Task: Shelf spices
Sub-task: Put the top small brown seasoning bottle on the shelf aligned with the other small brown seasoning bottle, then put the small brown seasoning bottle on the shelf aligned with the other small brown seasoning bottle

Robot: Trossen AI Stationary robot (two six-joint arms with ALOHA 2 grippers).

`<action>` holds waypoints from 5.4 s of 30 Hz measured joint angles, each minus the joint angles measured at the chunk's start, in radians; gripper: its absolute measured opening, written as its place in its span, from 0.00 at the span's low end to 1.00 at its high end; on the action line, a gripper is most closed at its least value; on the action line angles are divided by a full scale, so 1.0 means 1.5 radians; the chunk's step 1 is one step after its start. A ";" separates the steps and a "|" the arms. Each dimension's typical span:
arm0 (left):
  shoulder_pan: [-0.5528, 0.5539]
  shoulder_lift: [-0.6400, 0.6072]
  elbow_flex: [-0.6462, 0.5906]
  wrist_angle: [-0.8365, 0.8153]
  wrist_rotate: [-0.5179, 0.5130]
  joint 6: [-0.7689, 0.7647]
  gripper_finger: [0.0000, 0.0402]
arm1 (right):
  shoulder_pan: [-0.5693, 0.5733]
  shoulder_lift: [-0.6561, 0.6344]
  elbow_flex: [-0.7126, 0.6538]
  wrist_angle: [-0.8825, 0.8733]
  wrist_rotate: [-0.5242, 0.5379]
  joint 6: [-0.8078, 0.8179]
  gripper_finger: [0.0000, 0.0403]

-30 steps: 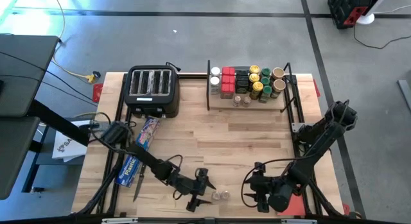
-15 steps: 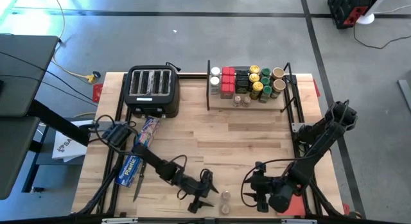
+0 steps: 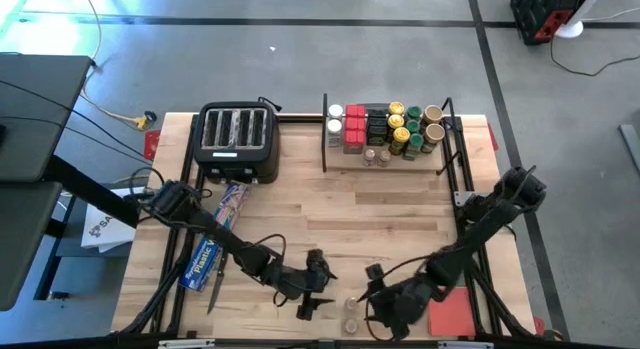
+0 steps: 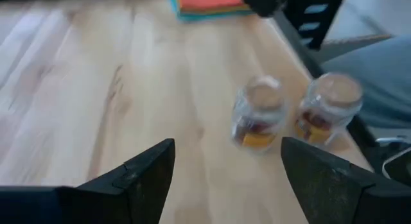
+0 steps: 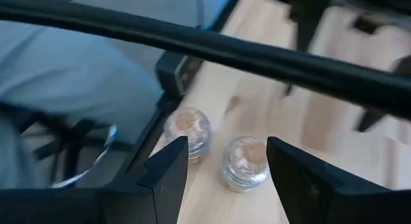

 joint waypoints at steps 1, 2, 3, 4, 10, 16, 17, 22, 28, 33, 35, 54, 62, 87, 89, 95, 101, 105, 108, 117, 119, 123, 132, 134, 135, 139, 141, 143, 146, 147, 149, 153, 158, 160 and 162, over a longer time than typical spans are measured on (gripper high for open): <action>-0.002 -0.011 0.000 -0.029 -0.010 -0.013 0.70 | -0.014 0.001 0.000 0.000 -0.038 -0.016 0.51; -0.004 -0.020 0.000 -0.056 -0.019 -0.026 0.70 | -0.027 0.001 0.000 0.002 -0.074 -0.033 0.51; -0.007 -0.028 0.000 -0.077 -0.032 -0.039 0.70 | -0.039 0.000 0.000 0.004 -0.106 -0.050 0.51; -0.011 -0.035 0.000 -0.096 -0.046 -0.052 0.70 | -0.050 0.000 0.000 0.004 -0.137 -0.067 0.51; -0.030 -0.048 0.000 -0.153 -0.134 -0.116 0.70 | -0.104 0.005 0.000 0.003 -0.256 -0.146 0.61; -0.045 -0.048 0.000 -0.182 -0.177 -0.169 0.70 | -0.125 0.029 0.000 0.023 -0.276 -0.267 0.74; -0.045 -0.048 0.000 -0.186 -0.180 -0.174 0.70 | -0.128 0.039 0.000 0.028 -0.281 -0.278 0.75; -0.048 -0.048 0.000 -0.194 -0.183 -0.183 0.70 | -0.142 0.086 0.000 0.064 -0.299 -0.296 0.76; -0.048 -0.047 0.000 -0.202 -0.189 -0.185 0.70 | -0.159 0.115 0.000 0.076 -0.309 -0.316 0.76; -0.048 -0.047 0.000 -0.201 -0.200 -0.187 0.70 | -0.168 0.127 0.000 0.082 -0.345 -0.319 0.73; -0.048 -0.047 0.000 -0.203 -0.200 -0.187 0.70 | -0.168 0.127 0.000 0.081 -0.347 -0.323 0.69; -0.048 -0.047 0.000 -0.202 -0.201 -0.209 0.70 | -0.169 0.126 0.001 0.082 -0.318 -0.305 0.36; -0.048 -0.047 0.000 -0.208 -0.201 -0.209 0.70 | -0.211 0.115 0.004 0.011 -0.247 -0.291 0.36; -0.052 -0.047 0.000 -0.207 -0.201 -0.217 0.70 | -0.471 -0.097 -0.001 -0.240 -0.157 -0.307 0.33; -0.053 -0.047 0.000 -0.207 -0.204 -0.217 0.70 | -0.503 -0.098 -0.001 -0.239 -0.152 -0.314 0.33; -0.054 -0.047 0.000 -0.207 -0.209 -0.221 0.70 | -0.601 -0.098 -0.001 -0.184 -0.138 -0.328 0.33; -0.054 -0.047 0.000 -0.207 -0.217 -0.220 0.70 | -0.682 -0.081 0.000 -0.104 -0.142 -0.333 0.33; -0.054 -0.047 0.000 -0.205 -0.218 -0.220 0.70 | -0.718 -0.050 0.000 -0.067 -0.161 -0.328 0.33; -0.054 -0.047 0.000 -0.204 -0.218 -0.220 0.70 | -0.732 -0.023 0.000 -0.048 -0.165 -0.321 0.33; -0.054 -0.047 0.000 -0.201 -0.218 -0.220 0.70 | -0.739 0.009 0.000 0.003 -0.166 -0.331 0.33; -0.054 -0.047 0.000 -0.202 -0.218 -0.220 0.70 | -0.739 0.009 0.000 0.010 -0.167 -0.339 0.33; -0.054 -0.047 0.000 -0.201 -0.218 -0.220 0.70 | -0.741 0.009 0.000 0.020 -0.159 -0.340 0.38; -0.054 -0.047 0.000 -0.201 -0.218 -0.222 0.70 | -0.749 0.008 0.000 0.030 -0.139 -0.340 0.56; -0.054 -0.047 0.000 -0.199 -0.218 -0.222 0.70 | -0.742 0.000 0.000 0.028 -0.139 -0.341 0.57; -0.054 -0.047 0.000 -0.197 -0.218 -0.222 0.70 | -0.736 -0.008 0.000 0.028 -0.139 -0.342 0.57; -0.054 -0.047 0.000 -0.196 -0.218 -0.222 0.70 | -0.694 -0.065 0.000 0.009 -0.109 -0.366 0.56; -0.054 -0.047 0.000 -0.196 -0.219 -0.229 0.70 | -0.654 -0.102 0.000 -0.023 -0.088 -0.373 0.56; -0.054 -0.047 0.000 -0.196 -0.220 -0.239 0.70 | -0.599 -0.141 0.000 -0.067 -0.081 -0.372 0.55; -0.056 -0.047 0.000 -0.197 -0.242 -0.248 0.70 | -0.499 -0.186 0.000 -0.123 -0.086 -0.349 0.55; -0.057 -0.047 0.000 -0.199 -0.254 -0.253 0.70 | -0.461 -0.193 0.000 -0.138 -0.089 -0.336 0.55; -0.057 -0.047 0.000 -0.202 -0.268 -0.257 0.70 | -0.381 -0.199 0.000 -0.149 -0.098 -0.305 0.55; -0.057 -0.047 0.000 -0.201 -0.281 -0.257 0.70 | -0.242 -0.176 0.000 -0.136 -0.134 -0.235 0.55; -0.057 -0.047 0.000 -0.200 -0.295 -0.257 0.70 | -0.128 -0.098 0.000 -0.047 -0.224 -0.129 0.55; -0.055 -0.047 0.000 -0.200 -0.306 -0.257 0.70 | -0.097 -0.057 0.000 0.011 -0.244 -0.112 0.55; -0.051 -0.047 0.000 -0.199 -0.312 -0.257 0.70 | -0.075 -0.015 0.000 0.058 -0.253 -0.111 0.55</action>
